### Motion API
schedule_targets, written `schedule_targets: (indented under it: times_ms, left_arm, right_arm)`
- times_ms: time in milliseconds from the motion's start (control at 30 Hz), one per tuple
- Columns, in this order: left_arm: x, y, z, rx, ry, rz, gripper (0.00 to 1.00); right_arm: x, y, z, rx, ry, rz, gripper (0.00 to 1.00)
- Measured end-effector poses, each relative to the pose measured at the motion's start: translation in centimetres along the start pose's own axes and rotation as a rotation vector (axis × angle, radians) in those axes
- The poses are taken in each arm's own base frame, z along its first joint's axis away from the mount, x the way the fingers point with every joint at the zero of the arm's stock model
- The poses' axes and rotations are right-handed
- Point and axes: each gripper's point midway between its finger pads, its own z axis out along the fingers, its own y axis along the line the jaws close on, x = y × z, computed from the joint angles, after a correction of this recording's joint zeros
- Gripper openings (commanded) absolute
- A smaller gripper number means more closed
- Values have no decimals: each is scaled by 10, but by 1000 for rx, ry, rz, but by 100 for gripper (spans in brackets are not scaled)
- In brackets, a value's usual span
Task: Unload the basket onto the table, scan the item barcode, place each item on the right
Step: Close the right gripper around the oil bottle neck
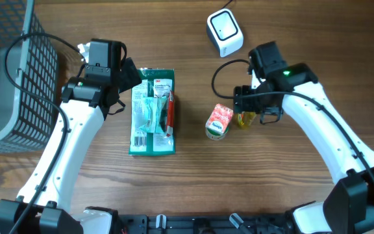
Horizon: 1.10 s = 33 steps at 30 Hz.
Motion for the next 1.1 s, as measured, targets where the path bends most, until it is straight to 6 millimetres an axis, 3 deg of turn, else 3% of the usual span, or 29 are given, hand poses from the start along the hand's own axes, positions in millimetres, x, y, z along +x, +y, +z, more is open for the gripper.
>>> schedule_targets:
  times_ms: [333,500,1100]
  left_arm:
    - [0,0,0,0,0,0,100]
    - [0,0,0,0,0,0,100]
    - [0,0,0,0,0,0,100]
  right_arm:
    - [-2,-4,0,48,-19,-3,80]
    - [-3,-4,11,45,-36,5,70]
    - [-1,-5,11,50,-30,22,65]
